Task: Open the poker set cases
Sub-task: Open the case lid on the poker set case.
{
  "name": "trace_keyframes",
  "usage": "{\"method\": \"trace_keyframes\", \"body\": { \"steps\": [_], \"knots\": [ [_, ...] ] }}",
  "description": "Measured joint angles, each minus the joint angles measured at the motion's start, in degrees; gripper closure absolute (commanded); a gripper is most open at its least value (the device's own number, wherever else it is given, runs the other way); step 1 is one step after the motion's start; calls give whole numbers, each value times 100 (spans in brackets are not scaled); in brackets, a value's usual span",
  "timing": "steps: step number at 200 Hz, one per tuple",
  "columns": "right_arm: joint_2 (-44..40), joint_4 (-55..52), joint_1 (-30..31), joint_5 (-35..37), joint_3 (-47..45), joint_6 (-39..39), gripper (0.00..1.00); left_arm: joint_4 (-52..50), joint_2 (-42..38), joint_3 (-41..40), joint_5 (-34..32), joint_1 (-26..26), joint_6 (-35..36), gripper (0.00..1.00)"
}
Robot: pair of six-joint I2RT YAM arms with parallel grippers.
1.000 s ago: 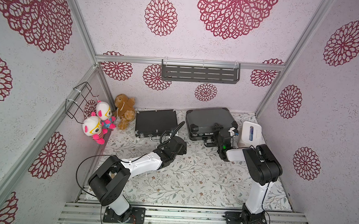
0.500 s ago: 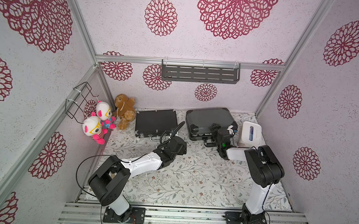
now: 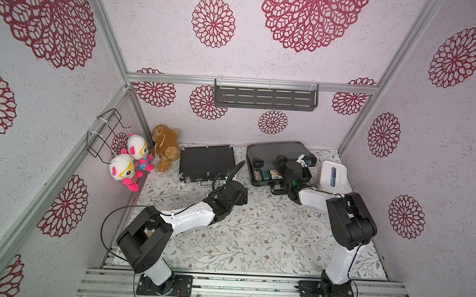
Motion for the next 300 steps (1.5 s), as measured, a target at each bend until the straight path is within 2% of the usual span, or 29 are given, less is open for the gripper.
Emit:
{"method": "trace_keyframes", "body": {
  "steps": [31,80,137,161,182,207,300],
  "knots": [
    [107,-107,-52,-15,922,-212,10,9,-79,-2,-2,-7,2,13],
    [986,-345,-153,-46,2559,-424,10,116,-107,-2,2,-11,2,13],
    [1801,-734,-208,-48,3842,-590,8,133,-109,-20,7,-17,2,13],
    [2186,-719,-260,-216,4332,-616,1,149,-109,-20,7,-20,2,13],
    [2496,-796,-317,-378,4680,-686,1,162,-109,-20,7,-20,4,13],
    [2577,-811,-339,-496,4684,-693,1,162,-109,-22,7,-22,2,13],
    [2291,-560,-330,-514,3453,-752,1,205,-157,-81,4,-22,4,13]
  ]
}}
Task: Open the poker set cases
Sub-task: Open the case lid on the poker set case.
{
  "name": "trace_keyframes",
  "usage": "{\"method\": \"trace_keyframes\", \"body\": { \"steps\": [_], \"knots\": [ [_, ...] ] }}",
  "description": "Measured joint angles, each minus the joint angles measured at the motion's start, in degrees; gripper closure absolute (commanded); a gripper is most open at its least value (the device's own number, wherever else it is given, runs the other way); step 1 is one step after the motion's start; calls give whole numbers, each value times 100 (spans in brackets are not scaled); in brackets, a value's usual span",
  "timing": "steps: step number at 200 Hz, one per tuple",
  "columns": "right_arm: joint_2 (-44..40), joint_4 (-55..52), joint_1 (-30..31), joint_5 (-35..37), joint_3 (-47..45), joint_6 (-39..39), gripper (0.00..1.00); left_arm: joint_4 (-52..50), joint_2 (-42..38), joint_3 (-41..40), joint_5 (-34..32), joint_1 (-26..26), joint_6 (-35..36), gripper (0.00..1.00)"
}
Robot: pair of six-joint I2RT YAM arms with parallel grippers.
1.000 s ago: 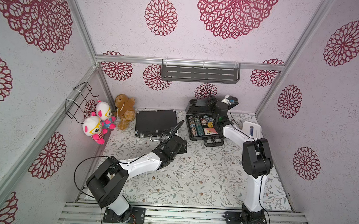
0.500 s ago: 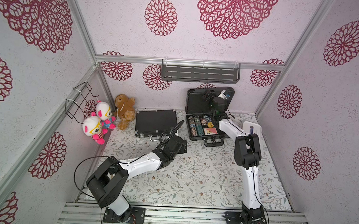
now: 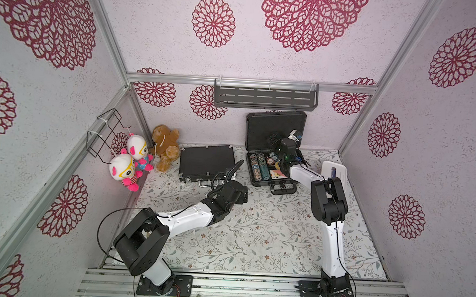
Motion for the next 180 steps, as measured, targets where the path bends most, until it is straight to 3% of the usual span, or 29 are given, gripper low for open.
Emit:
{"method": "trace_keyframes", "body": {
  "steps": [27,59,94,134,154,180],
  "knots": [
    [-501,7,59,48,-562,-142,1,0,-2,-2,-20,0,0,12],
    [-1681,-136,260,356,-1928,-750,1,-24,-13,-2,-199,-2,11,10],
    [-2861,-1043,1060,1036,-3042,-1598,1,-153,-26,0,-632,4,11,8],
    [-3626,-2406,1836,1526,-3932,-1449,1,-520,-52,35,-1244,107,-13,4],
    [-4096,-3082,1928,1720,-4444,-1163,1,-782,-291,-26,-822,474,-262,7],
    [-5095,-3351,1923,1875,-5278,-879,1,-975,-953,-522,103,1495,-951,9]
  ]
}}
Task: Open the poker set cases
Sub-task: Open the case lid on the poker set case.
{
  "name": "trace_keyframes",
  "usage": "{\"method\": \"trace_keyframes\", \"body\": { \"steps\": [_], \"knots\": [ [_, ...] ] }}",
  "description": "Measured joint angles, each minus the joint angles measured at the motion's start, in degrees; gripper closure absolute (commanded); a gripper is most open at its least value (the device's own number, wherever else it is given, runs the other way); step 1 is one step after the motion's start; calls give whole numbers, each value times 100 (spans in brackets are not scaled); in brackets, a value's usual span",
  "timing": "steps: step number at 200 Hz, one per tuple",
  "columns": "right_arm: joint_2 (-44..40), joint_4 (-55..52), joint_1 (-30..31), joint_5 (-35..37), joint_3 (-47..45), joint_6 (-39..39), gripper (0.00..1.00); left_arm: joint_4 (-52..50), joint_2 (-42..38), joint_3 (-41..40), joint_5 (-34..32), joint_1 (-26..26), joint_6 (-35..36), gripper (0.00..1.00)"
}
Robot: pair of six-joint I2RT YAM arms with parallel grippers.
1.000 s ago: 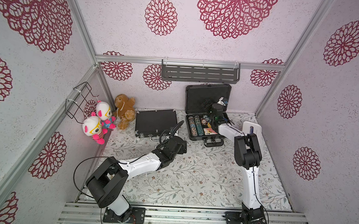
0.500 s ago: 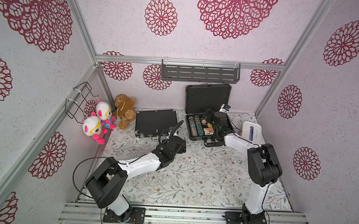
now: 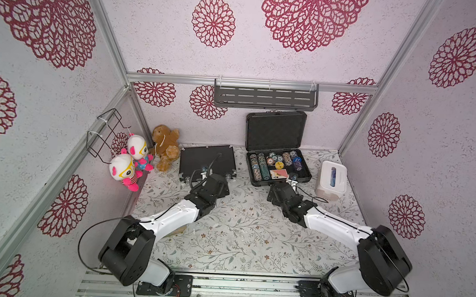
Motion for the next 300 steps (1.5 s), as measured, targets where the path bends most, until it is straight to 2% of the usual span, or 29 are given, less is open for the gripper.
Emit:
{"method": "trace_keyframes", "body": {
  "steps": [14,30,67,89,119,143,182,231,253,300],
  "knots": [
    [-544,37,0,15,-415,164,1,-151,-313,-339,173,369,-201,9],
    [-962,63,7,-42,-726,409,1,-570,-501,-501,264,455,-249,8],
    [-898,297,282,-407,-890,920,2,-1696,-525,-151,372,450,-68,10],
    [-444,494,682,-603,-804,1062,2,-2000,-570,-48,387,450,-7,10],
    [407,678,1080,-717,-326,1172,2,-2118,-728,-308,509,450,9,10],
    [1305,868,1189,-920,476,1207,2,-2194,-748,-426,538,450,105,10],
    [2680,1211,1268,-1362,1897,1239,2,-2074,-957,-916,181,450,179,11],
    [3936,1115,1252,-1657,3300,1250,2,-1757,-1897,-1506,-225,446,50,9],
    [4229,1025,1191,-1722,3832,1204,2,-1491,-2070,-1770,-212,446,-57,10],
    [4498,1270,901,-2094,4079,1207,4,-1375,-2050,-1912,-127,446,-92,9]
  ]
}}
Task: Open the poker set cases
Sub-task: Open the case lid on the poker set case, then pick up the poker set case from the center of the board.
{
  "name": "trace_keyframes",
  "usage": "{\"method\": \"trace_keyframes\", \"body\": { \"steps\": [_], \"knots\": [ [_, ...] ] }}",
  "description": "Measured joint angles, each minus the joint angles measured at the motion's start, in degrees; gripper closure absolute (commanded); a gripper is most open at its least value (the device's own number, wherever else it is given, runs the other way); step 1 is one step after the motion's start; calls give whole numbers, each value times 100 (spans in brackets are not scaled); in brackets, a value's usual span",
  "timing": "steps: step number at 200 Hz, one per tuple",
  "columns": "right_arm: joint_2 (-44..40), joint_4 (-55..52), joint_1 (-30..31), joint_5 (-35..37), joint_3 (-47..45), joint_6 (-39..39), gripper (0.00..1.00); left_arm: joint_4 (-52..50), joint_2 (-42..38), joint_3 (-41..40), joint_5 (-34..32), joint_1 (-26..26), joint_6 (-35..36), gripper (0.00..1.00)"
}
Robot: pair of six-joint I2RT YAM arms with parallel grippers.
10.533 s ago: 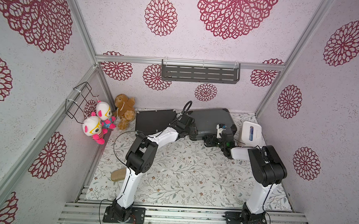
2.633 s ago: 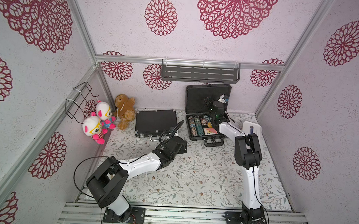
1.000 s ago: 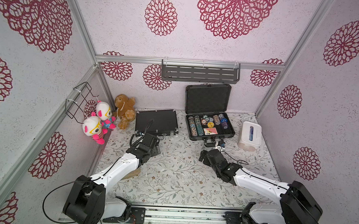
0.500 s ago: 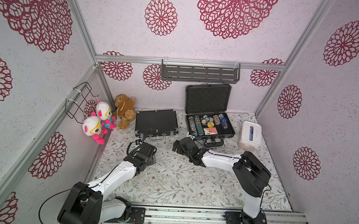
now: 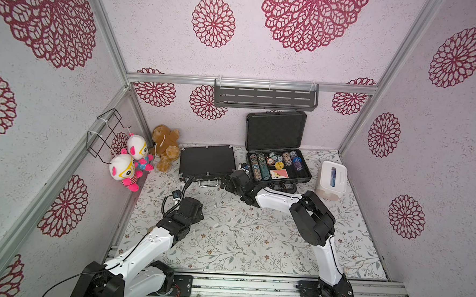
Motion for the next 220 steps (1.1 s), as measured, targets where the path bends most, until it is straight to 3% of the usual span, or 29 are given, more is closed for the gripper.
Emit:
{"method": "trace_keyframes", "body": {
  "steps": [61,108,146,169,220],
  "knots": [
    [455,151,-33,-358,188,120,8,52,-264,-50,-2,0,-33,9],
    [645,761,15,-369,195,758,13,203,-455,-138,-306,0,-334,6],
    [815,1394,20,-332,122,1248,23,463,-197,153,-450,70,-542,7],
    [876,1532,50,-350,125,1394,25,754,173,284,-214,463,-566,8],
    [1198,1869,151,-621,420,1185,27,1375,726,199,636,1902,-542,10]
  ]
}}
